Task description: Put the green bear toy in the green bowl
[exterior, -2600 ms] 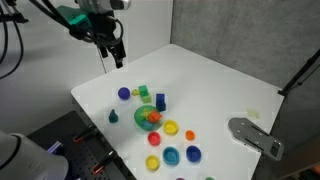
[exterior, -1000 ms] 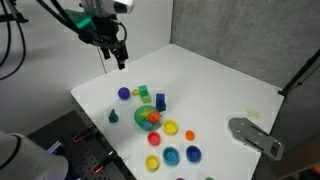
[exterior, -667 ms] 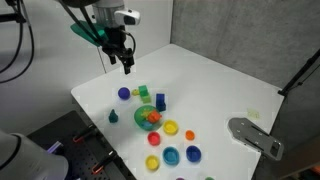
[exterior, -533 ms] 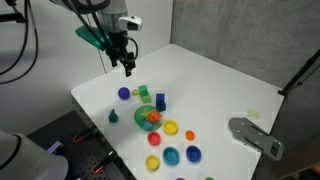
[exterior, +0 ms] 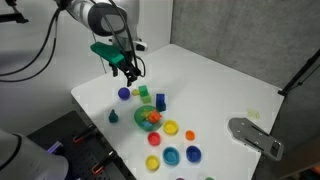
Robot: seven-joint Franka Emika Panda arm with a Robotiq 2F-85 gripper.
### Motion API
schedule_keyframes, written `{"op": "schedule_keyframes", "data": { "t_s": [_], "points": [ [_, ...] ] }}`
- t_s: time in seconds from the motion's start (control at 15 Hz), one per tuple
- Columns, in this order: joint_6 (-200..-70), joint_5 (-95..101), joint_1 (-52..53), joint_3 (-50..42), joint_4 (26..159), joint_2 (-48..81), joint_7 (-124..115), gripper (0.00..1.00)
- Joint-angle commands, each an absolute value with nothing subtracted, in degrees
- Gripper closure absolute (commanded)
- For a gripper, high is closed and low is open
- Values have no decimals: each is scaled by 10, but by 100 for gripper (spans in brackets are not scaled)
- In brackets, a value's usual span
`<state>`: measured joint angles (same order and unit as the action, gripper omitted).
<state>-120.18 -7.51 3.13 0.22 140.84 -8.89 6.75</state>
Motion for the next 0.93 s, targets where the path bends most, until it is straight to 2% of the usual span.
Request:
{"op": "schedule_keyframes", "data": {
  "t_s": [0.0, 0.27, 0.33, 0.87],
  "points": [
    [-1214, -111, 36, 4, 1377, -16, 120, 0],
    [-1205, -125, 28, 11, 1345, 45, 152, 0],
    [-1219, -112, 29, 14, 1376, 19, 129, 0],
    [-1242, -90, 35, 25, 1390, 52, 130, 0]
  ]
}}
